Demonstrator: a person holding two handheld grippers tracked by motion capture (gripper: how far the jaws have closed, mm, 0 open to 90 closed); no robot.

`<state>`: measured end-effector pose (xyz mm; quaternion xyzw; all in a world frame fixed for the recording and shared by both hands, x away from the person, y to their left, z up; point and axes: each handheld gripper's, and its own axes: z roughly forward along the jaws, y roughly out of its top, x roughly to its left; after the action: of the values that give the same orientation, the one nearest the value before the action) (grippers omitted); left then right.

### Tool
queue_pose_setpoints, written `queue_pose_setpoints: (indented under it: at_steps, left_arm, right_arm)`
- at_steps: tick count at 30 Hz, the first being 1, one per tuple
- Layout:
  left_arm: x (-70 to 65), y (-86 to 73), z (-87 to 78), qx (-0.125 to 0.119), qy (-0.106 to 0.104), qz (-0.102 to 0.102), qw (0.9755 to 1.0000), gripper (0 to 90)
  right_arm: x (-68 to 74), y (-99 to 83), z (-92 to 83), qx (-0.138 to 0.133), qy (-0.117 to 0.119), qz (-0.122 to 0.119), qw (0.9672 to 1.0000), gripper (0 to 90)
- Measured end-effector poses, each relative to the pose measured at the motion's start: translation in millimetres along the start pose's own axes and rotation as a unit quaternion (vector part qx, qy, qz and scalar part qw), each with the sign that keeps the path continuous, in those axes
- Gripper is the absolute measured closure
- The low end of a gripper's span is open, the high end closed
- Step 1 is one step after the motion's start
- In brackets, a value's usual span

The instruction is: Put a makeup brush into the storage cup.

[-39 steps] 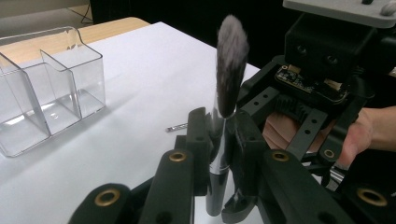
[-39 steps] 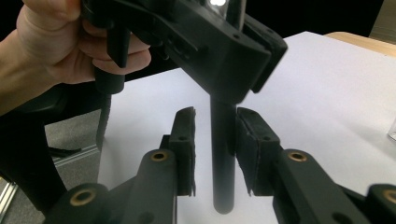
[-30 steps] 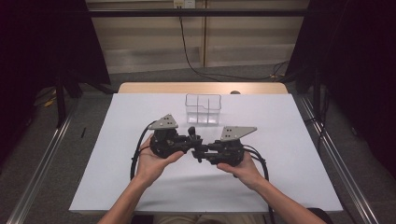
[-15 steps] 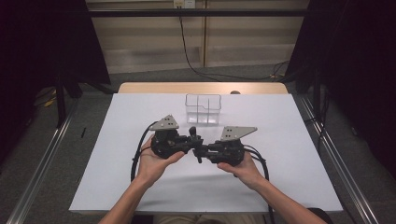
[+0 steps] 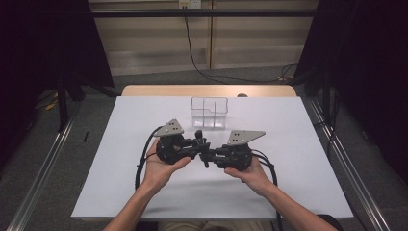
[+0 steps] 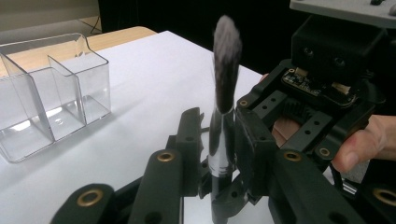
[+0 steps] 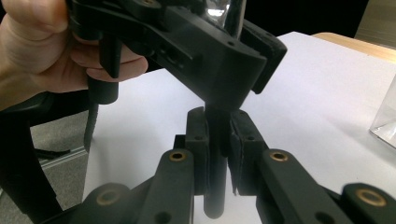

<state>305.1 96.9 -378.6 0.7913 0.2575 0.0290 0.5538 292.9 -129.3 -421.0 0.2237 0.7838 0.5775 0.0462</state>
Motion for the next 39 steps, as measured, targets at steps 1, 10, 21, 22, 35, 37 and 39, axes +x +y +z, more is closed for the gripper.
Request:
queue_pose_setpoints:
  at_steps: [1, 10, 21, 22, 35, 37, 39]
  left_arm:
    - [0.0, 0.0, -0.2, 0.001, -0.001, 0.002, 1.0, 67.9]
    - [0.2, -2.3, -1.1, -0.007, 0.004, 0.003, 1.0, 47.1]
    - [-0.8, -6.3, -10.4, -0.031, 0.037, 0.009, 0.9988, 11.8]
    - [-1.0, -7.3, -11.1, -0.028, 0.04, 0.009, 0.9988, 11.8]
    - [5.7, -22.2, -29.2, -0.054, 0.073, 0.012, 0.9958, 2.9]
    - [6.9, -23.9, -33.2, -0.054, 0.068, 0.011, 0.9962, 1.8]
    - [7.1, -25.8, -35.9, -0.056, 0.067, 0.009, 0.9961, 1.9]
  right_arm:
    - [0.2, 0.0, 0.2, 0.0, 0.0, 0.0, 1.0, 80.2]
    - [-0.8, -0.2, -1.9, 0.001, -0.007, -0.003, 1.0, 80.2]
    - [-3.1, -1.7, -5.7, -0.003, -0.014, -0.002, 0.9999, 80.2]
    - [-3.3, -1.7, -6.0, -0.004, -0.014, -0.002, 0.9999, 80.2]
    - [-5.3, -1.5, -13.1, -0.011, -0.025, -0.003, 0.9996, 80.2]
    - [-5.9, -1.9, -13.4, -0.011, -0.024, -0.003, 0.9996, 80.2]
    - [-6.0, -2.0, -13.6, -0.011, -0.025, -0.001, 0.9996, 80.2]
